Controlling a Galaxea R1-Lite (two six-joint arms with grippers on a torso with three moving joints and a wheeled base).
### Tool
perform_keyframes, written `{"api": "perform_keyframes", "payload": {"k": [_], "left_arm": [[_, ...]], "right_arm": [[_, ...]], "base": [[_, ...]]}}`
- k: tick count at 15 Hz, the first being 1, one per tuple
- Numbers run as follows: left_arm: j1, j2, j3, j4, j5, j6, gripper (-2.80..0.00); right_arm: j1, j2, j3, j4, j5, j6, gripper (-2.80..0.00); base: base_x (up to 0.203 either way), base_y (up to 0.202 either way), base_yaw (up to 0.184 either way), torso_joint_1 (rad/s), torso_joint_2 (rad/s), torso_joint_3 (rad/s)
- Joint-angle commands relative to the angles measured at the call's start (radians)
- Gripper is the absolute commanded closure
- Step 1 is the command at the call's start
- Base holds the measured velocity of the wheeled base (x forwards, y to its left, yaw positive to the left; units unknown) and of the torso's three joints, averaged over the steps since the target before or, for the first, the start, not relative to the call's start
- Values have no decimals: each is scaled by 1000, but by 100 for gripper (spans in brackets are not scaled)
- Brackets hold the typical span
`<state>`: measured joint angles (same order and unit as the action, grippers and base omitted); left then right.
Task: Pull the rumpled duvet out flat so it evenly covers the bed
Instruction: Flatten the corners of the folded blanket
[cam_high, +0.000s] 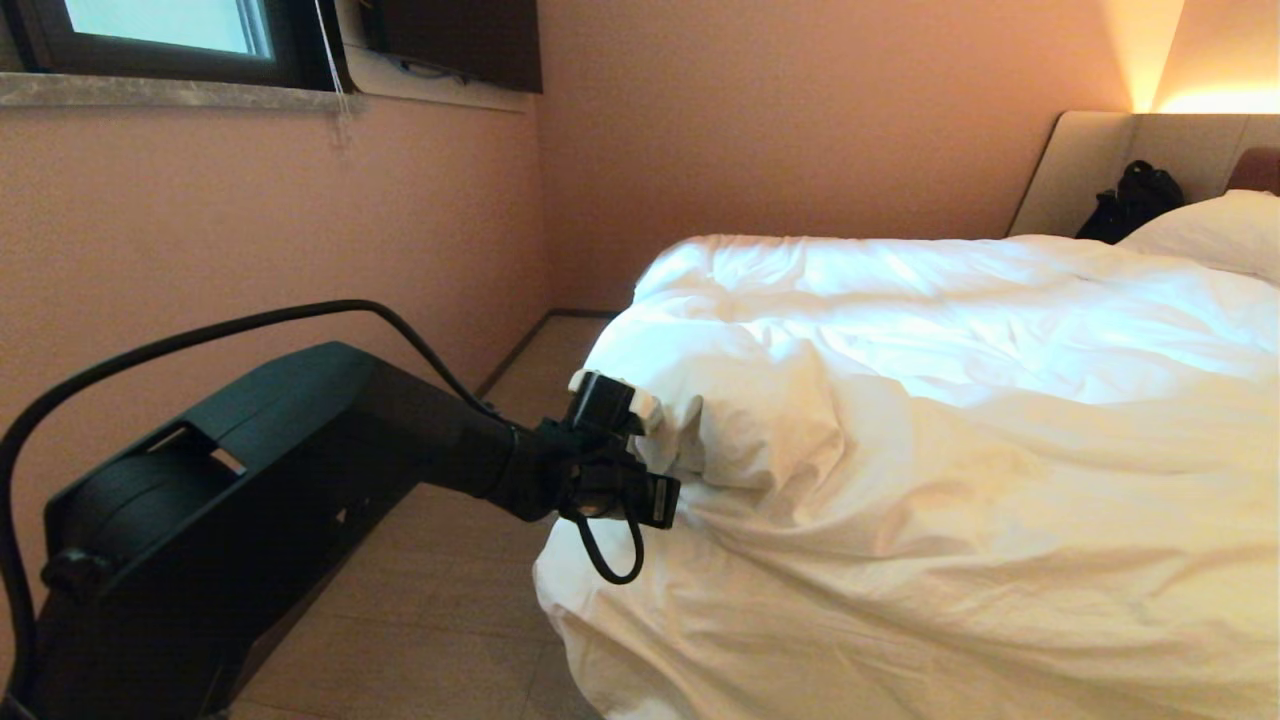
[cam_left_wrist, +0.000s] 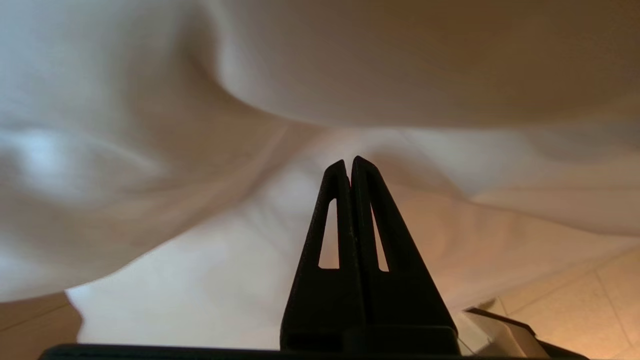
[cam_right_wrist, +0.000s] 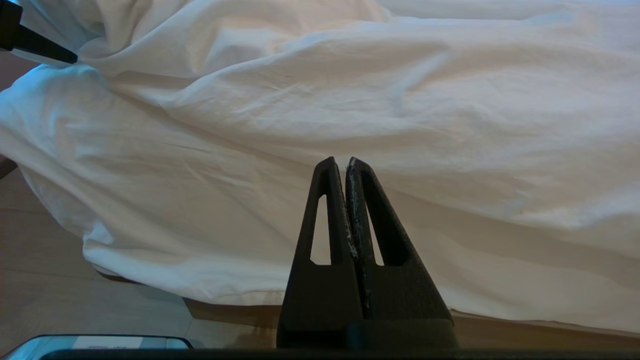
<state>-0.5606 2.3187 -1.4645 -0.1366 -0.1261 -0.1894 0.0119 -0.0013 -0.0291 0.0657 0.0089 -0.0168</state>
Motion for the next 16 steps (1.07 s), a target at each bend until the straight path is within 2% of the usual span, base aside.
{"api": "perform_keyframes", "payload": {"k": [1, 16], "left_arm": [[-5, 3, -6, -1, -7, -1, 0], [-3, 188, -257, -3, -7, 20, 0]], "right_arm": [[0, 1, 0, 0, 0, 0, 0], [0, 1, 0, 0, 0, 0, 0]], "base": [[0, 0, 0, 0, 0, 0], [0, 0, 0, 0, 0, 0]]}}
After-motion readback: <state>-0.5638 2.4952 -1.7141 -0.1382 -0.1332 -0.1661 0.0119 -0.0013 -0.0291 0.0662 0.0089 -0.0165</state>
